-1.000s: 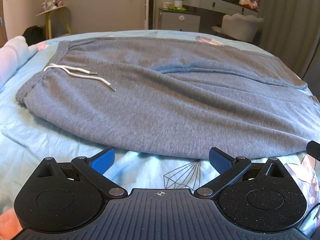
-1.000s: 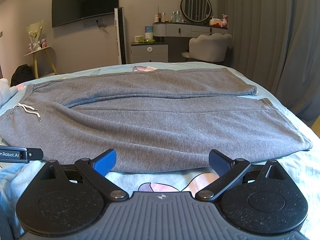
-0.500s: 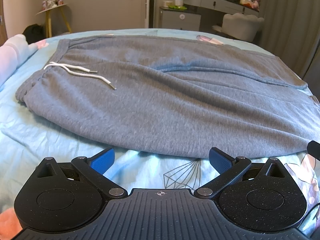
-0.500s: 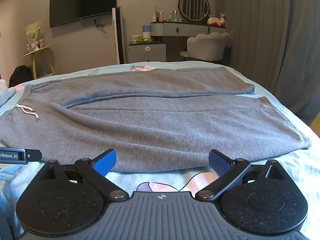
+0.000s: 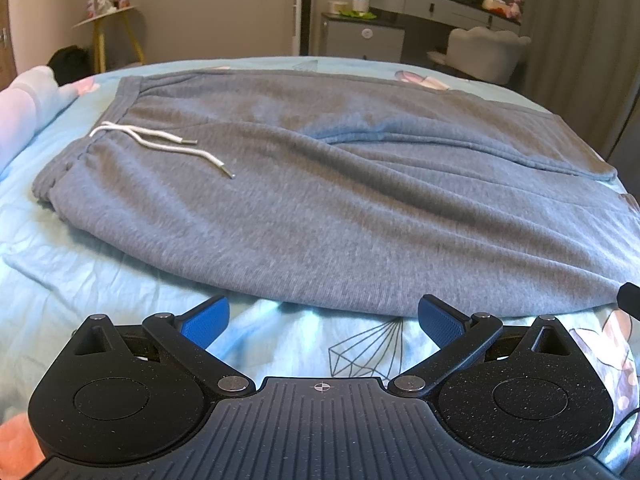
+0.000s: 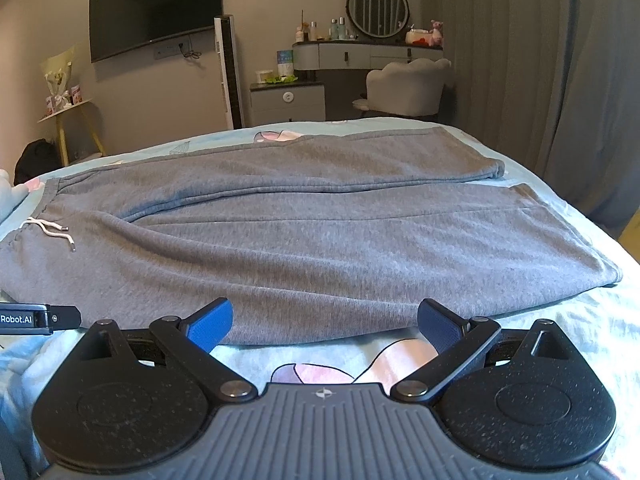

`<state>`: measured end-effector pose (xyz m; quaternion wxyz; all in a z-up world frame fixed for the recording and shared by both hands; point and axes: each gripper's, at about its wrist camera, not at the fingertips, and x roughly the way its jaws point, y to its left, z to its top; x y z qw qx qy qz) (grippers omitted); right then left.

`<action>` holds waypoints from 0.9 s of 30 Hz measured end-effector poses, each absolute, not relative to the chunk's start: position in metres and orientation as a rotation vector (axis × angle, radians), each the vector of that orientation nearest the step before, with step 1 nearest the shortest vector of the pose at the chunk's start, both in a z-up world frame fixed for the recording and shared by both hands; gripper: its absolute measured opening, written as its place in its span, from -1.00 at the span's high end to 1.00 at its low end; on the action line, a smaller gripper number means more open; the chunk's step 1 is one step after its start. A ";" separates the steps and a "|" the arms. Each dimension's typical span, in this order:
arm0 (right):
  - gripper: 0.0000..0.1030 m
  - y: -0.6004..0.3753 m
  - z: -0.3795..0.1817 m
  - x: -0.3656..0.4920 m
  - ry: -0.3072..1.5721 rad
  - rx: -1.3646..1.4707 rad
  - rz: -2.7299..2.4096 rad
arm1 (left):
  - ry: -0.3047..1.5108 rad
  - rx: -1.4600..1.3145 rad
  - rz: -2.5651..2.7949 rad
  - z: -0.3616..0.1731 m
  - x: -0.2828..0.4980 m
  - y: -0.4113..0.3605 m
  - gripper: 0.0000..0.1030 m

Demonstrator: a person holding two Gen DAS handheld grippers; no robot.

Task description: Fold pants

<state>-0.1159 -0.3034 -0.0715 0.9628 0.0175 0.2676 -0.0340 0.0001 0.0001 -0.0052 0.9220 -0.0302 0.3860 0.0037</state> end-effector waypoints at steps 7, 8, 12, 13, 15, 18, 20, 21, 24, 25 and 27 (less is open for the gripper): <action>-0.92 -0.304 -0.071 -0.115 0.553 0.051 -0.055 | 0.796 -0.065 0.012 -0.005 0.000 0.000 -1.00; -0.92 -0.304 -0.072 -0.114 0.555 0.055 -0.053 | 0.796 -0.064 0.013 -0.005 0.000 0.001 -1.00; -0.92 -0.304 -0.072 -0.114 0.563 0.064 -0.045 | 0.796 -0.065 0.012 -0.006 0.000 0.001 -1.00; -0.92 -0.304 -0.072 -0.114 0.564 0.065 -0.044 | 0.796 -0.065 0.013 -0.006 0.000 0.001 -1.00; -0.92 -0.305 -0.073 -0.114 0.567 0.067 -0.044 | 0.797 -0.065 0.013 -0.006 0.000 0.001 -1.00; -0.92 -0.305 -0.072 -0.114 0.567 0.068 -0.048 | 0.797 -0.069 0.011 -0.006 0.000 0.001 -1.00; -0.92 -0.305 -0.072 -0.114 0.566 0.070 -0.050 | 0.796 -0.068 0.019 -0.006 0.000 0.001 -1.00; -0.92 -0.305 -0.072 -0.115 0.567 0.071 -0.051 | 0.797 -0.070 0.021 -0.006 0.000 0.001 -1.00; -0.92 -0.305 -0.072 -0.114 0.572 0.075 -0.054 | 0.796 -0.074 0.026 -0.005 -0.001 0.002 -1.00; -0.92 -0.306 -0.071 -0.114 0.573 0.078 -0.052 | 0.796 -0.073 0.029 -0.005 -0.001 0.002 -1.00; -0.92 -0.307 -0.071 -0.114 0.574 0.087 -0.047 | 0.800 -0.072 0.031 -0.005 0.000 0.002 -1.00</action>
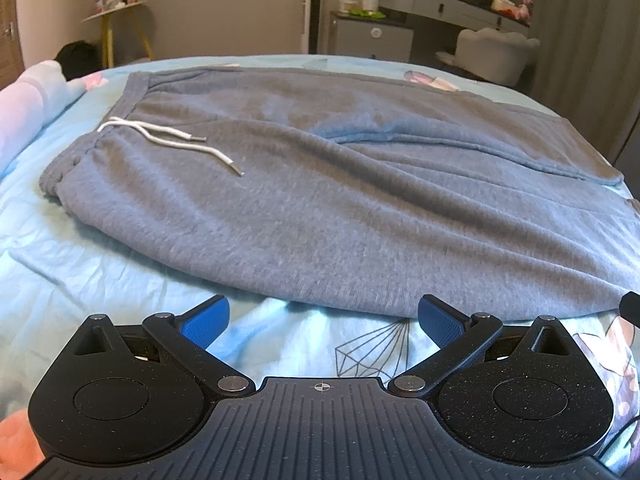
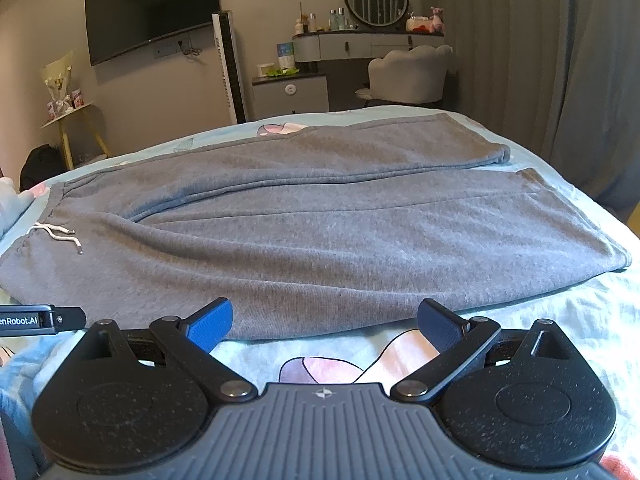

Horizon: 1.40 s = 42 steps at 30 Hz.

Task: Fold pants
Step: 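Reach the right gripper to the pant leg cuff and close on it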

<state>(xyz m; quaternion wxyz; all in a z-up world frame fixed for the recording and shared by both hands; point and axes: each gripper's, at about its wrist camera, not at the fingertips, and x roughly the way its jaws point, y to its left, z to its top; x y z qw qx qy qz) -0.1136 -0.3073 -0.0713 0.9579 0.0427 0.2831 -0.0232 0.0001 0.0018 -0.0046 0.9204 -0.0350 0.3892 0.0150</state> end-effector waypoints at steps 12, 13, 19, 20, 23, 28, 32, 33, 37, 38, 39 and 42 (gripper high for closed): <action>-0.92 -0.339 -0.074 -0.074 0.670 0.225 -0.038 | 0.593 -0.166 0.056 0.038 -0.017 0.015 -1.00; -0.92 -0.344 -0.073 -0.063 0.674 0.207 -0.069 | 0.569 -0.181 0.068 0.044 -0.015 0.019 -1.00; -0.93 -0.378 -0.098 0.011 0.830 0.215 -0.215 | 0.421 -0.249 0.183 0.068 0.025 0.045 -1.00; -0.93 -0.379 -0.103 0.019 0.859 0.208 -0.215 | 0.411 -0.244 0.208 0.068 0.037 0.051 -1.00; -0.93 -0.374 -0.107 0.032 0.941 0.098 -0.167 | 0.406 -0.256 0.251 0.058 0.067 0.068 -1.00; -0.92 -0.396 -0.061 0.085 1.099 0.203 -0.109 | 0.350 -0.220 0.335 0.029 0.112 0.097 -1.00; -0.92 -0.406 -0.004 0.181 0.859 0.225 -0.158 | 0.363 -0.204 0.354 0.001 0.131 0.110 -1.00; -0.92 -0.407 0.001 0.215 0.833 0.226 -0.171 | 0.360 -0.204 0.350 -0.005 0.130 0.112 -1.00; -0.61 -0.413 -0.007 0.329 0.812 0.298 -0.297 | 0.328 -0.156 0.342 -0.023 0.124 0.119 -1.00; -0.53 -0.415 -0.012 0.355 0.809 0.320 -0.334 | 0.328 -0.153 0.340 -0.027 0.123 0.118 -1.00; -0.52 -0.416 -0.019 0.370 0.808 0.340 -0.364 | 0.330 -0.155 0.340 -0.029 0.122 0.120 -1.00; -0.47 -0.424 -0.038 0.400 0.809 0.365 -0.461 | 0.376 -0.219 0.338 -0.042 0.124 0.131 -1.00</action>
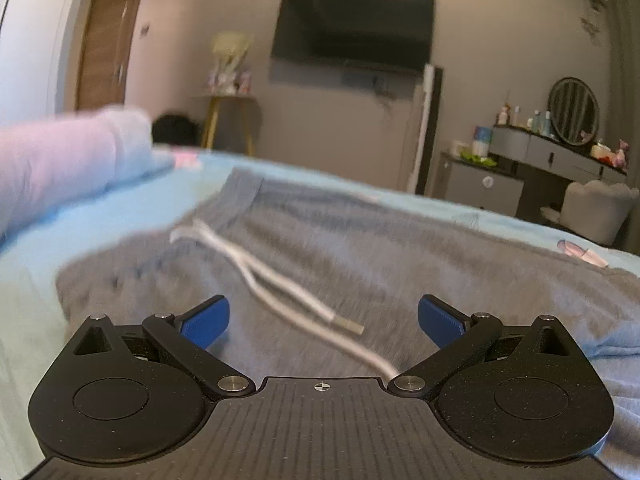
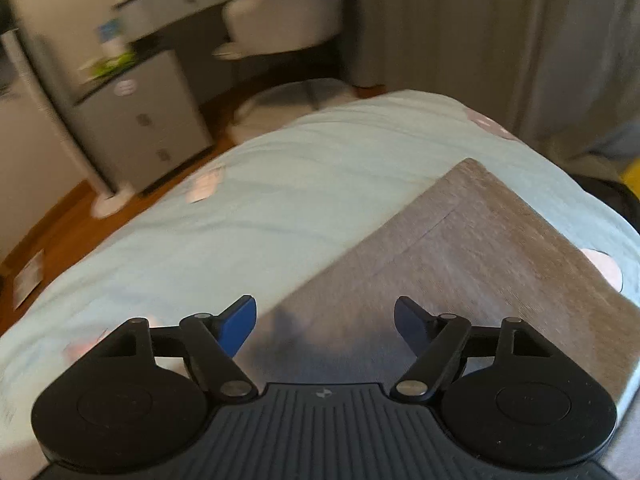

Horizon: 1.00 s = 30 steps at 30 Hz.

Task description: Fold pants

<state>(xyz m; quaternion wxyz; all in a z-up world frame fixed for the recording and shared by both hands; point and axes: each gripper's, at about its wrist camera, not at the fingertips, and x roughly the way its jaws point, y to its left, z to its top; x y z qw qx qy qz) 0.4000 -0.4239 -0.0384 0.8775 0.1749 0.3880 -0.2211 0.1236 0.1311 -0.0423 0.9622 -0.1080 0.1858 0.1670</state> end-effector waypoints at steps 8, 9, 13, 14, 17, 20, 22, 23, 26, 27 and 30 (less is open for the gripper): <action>-0.12 -0.454 -0.063 0.420 0.783 0.478 -0.618 | 0.469 -0.291 0.381 -0.061 0.134 0.141 -1.00; -0.07 -0.457 -0.065 0.419 0.768 0.476 -0.630 | 0.475 -0.283 0.383 -0.062 0.135 0.141 -1.00; 0.83 -0.460 -0.069 0.399 0.736 0.478 -0.585 | 0.464 -0.302 0.362 -0.063 0.130 0.144 -1.00; 0.87 -0.464 -0.068 0.393 0.734 0.491 -0.557 | 0.457 -0.312 0.355 -0.063 0.130 0.144 -1.00; 0.89 -0.462 -0.045 0.349 0.638 0.464 -0.474 | 0.430 -0.366 0.332 -0.061 0.124 0.151 -1.00; 0.89 -0.467 -0.024 0.272 0.510 0.501 -0.379 | 0.428 -0.410 0.307 -0.057 0.119 0.158 -1.00; 0.89 -0.466 -0.018 0.205 0.438 0.534 -0.337 | 0.447 -0.412 0.291 -0.053 0.119 0.160 -1.00; 0.89 -0.465 -0.017 0.179 0.437 0.529 -0.330 | 0.456 -0.411 0.285 -0.050 0.119 0.160 -1.00; 0.89 -0.462 -0.035 0.100 0.455 0.544 -0.341 | 0.430 -0.473 0.242 -0.030 0.116 0.165 -1.00; 0.89 -0.463 -0.044 0.088 0.484 0.539 -0.347 | 0.416 -0.497 0.226 -0.023 0.117 0.166 -1.00; 0.89 -0.465 -0.080 0.067 0.617 0.519 -0.392 | 0.403 -0.571 0.144 -0.001 0.133 0.176 -1.00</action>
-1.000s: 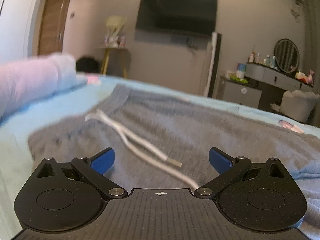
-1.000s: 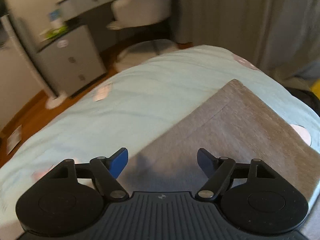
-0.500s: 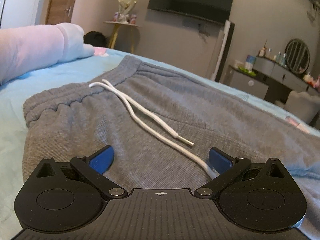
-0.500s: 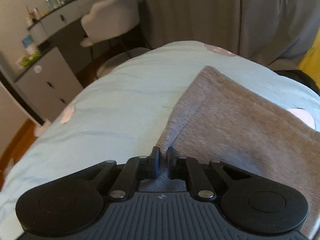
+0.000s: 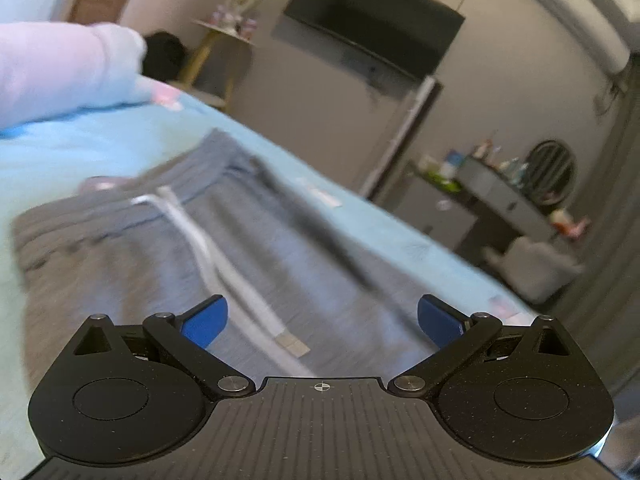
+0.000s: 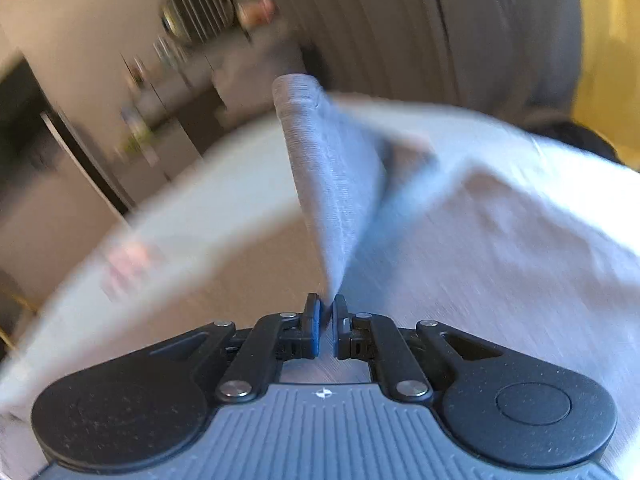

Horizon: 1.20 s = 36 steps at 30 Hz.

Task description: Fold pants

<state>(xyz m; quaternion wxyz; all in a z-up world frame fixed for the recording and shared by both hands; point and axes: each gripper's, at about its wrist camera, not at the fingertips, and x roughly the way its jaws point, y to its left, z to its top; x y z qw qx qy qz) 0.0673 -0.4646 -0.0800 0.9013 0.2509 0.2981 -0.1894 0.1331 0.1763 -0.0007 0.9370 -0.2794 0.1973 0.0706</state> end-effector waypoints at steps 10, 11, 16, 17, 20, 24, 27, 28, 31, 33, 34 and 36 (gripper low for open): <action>-0.31 -0.512 -0.112 0.059 0.466 0.901 -0.355 | 0.609 -0.875 -0.005 -0.008 0.274 0.209 -0.95; -0.28 -0.516 -0.115 0.061 0.455 0.930 -0.353 | 0.638 -0.888 -0.002 -0.017 0.288 0.209 -0.87; 0.45 -0.527 -0.120 0.071 0.464 0.959 -0.365 | 0.709 -0.977 0.014 -0.047 0.338 0.209 -0.27; 0.45 -0.529 -0.121 0.070 0.464 0.970 -0.363 | 0.713 -0.987 0.010 -0.049 0.345 0.208 -0.27; 0.35 -0.534 -0.123 0.068 0.464 0.993 -0.354 | 0.751 -1.049 -0.038 -0.059 0.362 0.205 0.15; 0.82 -0.528 -0.112 0.070 0.507 0.929 -0.346 | 0.710 -1.040 -0.058 -0.049 0.343 0.205 0.85; 0.90 -0.528 -0.091 0.072 0.511 0.840 -0.343 | 0.648 -1.019 -0.103 -0.026 0.308 0.206 0.86; 0.90 -0.528 -0.080 0.067 0.488 0.820 -0.333 | 0.631 -1.010 -0.120 -0.018 0.294 0.206 0.87; 0.91 -0.527 -0.047 0.050 0.418 0.748 -0.314 | 0.589 -0.938 -0.154 0.009 0.241 0.203 0.87; 0.91 -0.533 -0.032 0.033 0.377 0.733 -0.303 | 0.558 -0.900 -0.181 0.023 0.199 0.202 0.87; 0.91 -0.538 -0.026 0.022 0.363 0.730 -0.305 | 0.550 -0.888 -0.195 0.027 0.170 0.200 0.87; 0.91 -0.547 -0.021 0.005 0.349 0.706 -0.311 | 0.563 -0.866 -0.198 0.028 0.127 0.197 0.87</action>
